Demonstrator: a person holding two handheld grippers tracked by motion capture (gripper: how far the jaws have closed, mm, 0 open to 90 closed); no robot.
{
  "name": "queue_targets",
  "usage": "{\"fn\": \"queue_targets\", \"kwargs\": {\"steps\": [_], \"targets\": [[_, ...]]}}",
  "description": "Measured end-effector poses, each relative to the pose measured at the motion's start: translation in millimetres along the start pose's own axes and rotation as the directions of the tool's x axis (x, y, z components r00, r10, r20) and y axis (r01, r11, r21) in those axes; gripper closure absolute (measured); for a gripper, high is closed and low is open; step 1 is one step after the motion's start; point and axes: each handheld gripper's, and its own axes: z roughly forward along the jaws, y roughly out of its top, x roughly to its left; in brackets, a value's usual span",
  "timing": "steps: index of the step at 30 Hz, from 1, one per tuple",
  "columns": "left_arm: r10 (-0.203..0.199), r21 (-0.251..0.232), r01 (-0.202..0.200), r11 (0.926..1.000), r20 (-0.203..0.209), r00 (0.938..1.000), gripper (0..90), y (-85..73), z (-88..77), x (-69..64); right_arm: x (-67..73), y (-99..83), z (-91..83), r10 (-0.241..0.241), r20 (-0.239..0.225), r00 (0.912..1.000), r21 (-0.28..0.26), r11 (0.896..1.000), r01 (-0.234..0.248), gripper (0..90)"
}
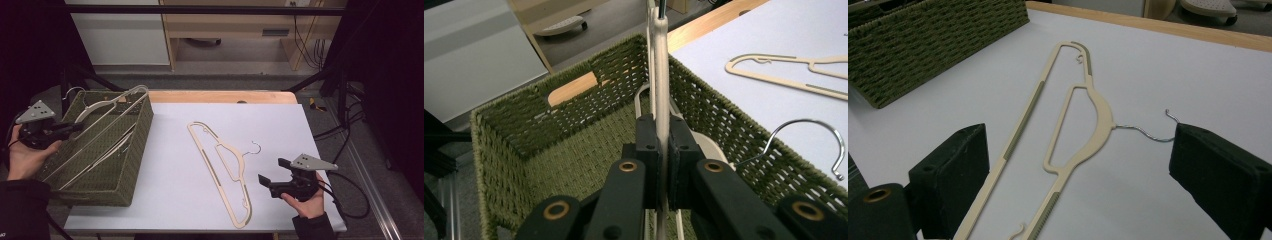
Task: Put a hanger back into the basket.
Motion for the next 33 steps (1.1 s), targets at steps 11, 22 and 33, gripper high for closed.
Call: {"fn": "queue_targets", "kwargs": {"steps": [11,22,33], "targets": [[-0.006,0.032,0.006,0.9995,-0.012,0.9999,85.8,-20.3,8.8,0.4,0.9,-0.2,1.3,0.007,0.003,1.0,0.003,1.0,-0.007,10.0],[-0.004,0.112,0.007,0.9936,-0.025,0.9997,85.6,-54.3,42.3,-12.1,0.8,-0.7,2.3,-0.002,-0.002,1.0,0.009,1.0,0.002,10.1],[-0.046,0.226,0.035,0.9734,0.044,0.998,78.1,-68.0,58.3,-18.7,2.1,-1.0,4.4,-0.001,-0.006,1.0,0.009,1.0,0.001,10.6]]}}
